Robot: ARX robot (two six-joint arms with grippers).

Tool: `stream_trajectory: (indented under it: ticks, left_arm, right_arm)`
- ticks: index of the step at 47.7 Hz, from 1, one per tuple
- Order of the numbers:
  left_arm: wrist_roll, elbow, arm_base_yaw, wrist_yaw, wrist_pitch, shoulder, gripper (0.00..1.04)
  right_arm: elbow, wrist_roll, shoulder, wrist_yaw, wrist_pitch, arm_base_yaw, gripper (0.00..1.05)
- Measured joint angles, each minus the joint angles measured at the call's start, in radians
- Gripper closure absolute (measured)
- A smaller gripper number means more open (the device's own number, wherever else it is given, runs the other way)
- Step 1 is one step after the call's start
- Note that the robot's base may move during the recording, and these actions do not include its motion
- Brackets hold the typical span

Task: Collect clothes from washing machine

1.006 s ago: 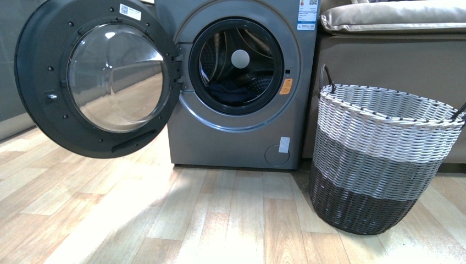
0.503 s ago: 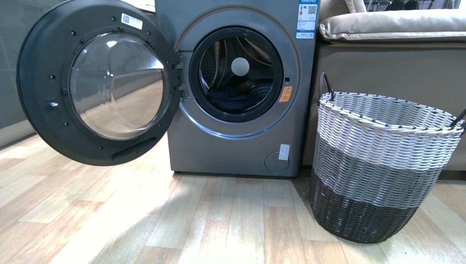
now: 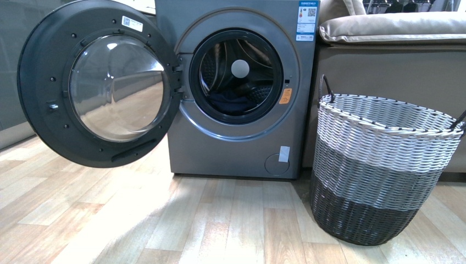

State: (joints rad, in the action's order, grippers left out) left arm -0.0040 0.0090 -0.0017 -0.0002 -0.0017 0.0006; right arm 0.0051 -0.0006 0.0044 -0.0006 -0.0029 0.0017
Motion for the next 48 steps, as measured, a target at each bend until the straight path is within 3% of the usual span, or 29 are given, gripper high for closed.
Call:
stream_trajectory:
  ticks: [48]
  left_arm:
    - [0.0, 0.0, 0.0, 0.001, 0.0, 0.0, 0.06]
  right_arm:
    - [0.0, 0.0, 0.0, 0.0, 0.0, 0.0, 0.07]
